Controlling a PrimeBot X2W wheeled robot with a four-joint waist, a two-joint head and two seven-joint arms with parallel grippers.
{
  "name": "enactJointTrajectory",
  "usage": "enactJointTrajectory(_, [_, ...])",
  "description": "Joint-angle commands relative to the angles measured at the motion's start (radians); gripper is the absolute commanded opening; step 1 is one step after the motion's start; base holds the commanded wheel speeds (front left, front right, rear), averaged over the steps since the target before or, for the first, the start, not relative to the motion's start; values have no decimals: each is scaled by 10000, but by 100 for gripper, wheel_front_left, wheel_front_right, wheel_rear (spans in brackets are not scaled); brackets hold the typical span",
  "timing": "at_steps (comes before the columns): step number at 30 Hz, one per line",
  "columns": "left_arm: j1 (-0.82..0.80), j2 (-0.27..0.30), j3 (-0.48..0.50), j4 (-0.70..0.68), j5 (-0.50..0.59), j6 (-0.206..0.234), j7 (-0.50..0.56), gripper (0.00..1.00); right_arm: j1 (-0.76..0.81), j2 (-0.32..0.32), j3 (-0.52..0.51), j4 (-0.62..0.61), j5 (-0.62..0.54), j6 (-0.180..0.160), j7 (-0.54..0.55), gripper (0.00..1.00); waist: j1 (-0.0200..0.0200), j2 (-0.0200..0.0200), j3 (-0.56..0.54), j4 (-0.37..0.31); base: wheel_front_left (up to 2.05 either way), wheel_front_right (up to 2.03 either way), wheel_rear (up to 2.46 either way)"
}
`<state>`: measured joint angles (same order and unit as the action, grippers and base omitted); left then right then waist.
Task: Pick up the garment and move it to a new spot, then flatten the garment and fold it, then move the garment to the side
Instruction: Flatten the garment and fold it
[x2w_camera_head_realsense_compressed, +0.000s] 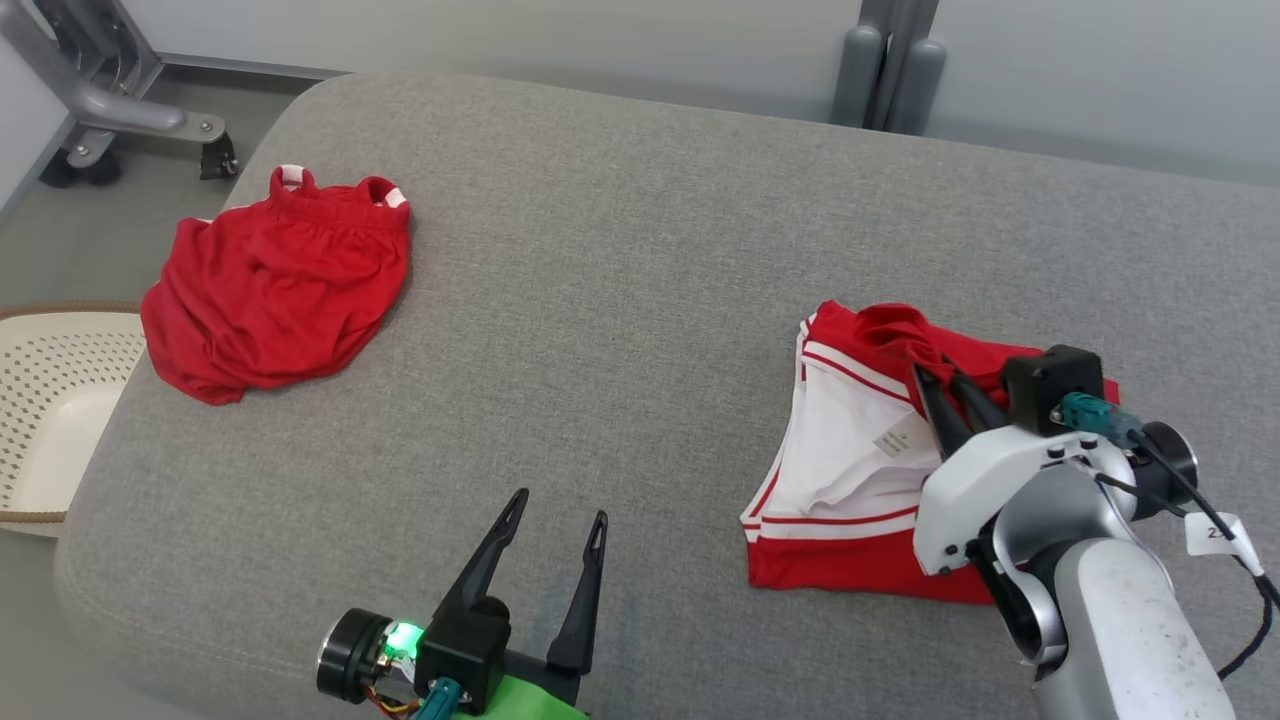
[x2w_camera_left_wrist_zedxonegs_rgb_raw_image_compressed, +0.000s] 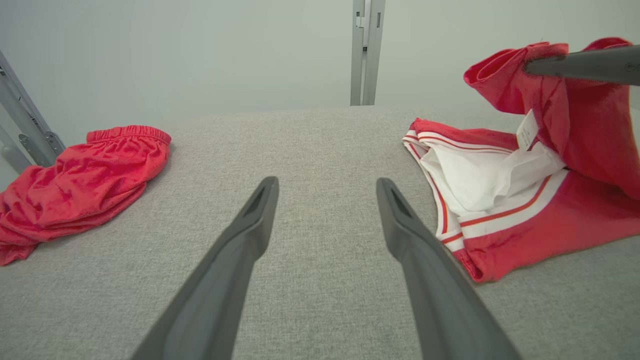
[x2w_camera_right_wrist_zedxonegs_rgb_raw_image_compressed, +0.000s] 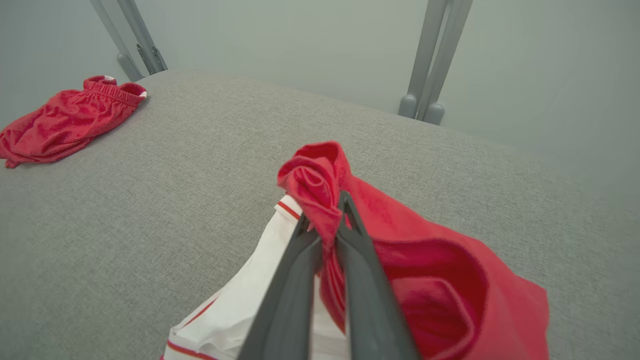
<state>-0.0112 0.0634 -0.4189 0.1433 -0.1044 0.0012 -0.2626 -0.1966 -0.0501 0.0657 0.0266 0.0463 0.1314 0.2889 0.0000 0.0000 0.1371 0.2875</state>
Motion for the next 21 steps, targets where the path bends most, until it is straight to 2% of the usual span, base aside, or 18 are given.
enactJointTrajectory(1, [-82, -30, 5, 38, 14, -15, -30, 100, -163, -12, 154, 144, 64, -16, -58, 0, 0, 0, 45, 158, 0, 0, 0])
enactJointTrajectory(8, [-205, -69, -30, 81, -52, -31, -30, 100, -412, -16, 1124, 855, 189, -16, -21, 0, 0, 0, 108, 375, 0, 0, 0])
enactJointTrajectory(9, [-207, -72, -17, 93, -67, -25, -29, 100, -417, -17, 1275, 888, 254, -16, -39, 21, 0, 0, 107, 387, 0, 0, 0])
enactJointTrajectory(10, [-211, -78, -13, 98, -68, -16, -30, 100, -437, -18, 1351, 884, 303, -16, -78, 49, 0, 0, 105, 389, 0, 0, 0])
enactJointTrajectory(11, [-209, -86, -5, 108, -67, -7, -30, 100, -468, -17, 1502, 853, 430, -16, -110, 100, 0, 0, 94, 386, 0, 0, 0])
enactJointTrajectory(16, [-110, -107, 17, 89, -125, 82, -30, 100, -578, -33, 1823, 268, 845, -18, -431, 100, 0, 0, -43, 211, 0, 0, 0])
enactJointTrajectory(21, [15, -111, 2, 45, -146, 122, -29, 100, -457, -25, 1063, -548, 933, -18, -887, 100, 0, 0, -246, -56, 0, 0, 0])
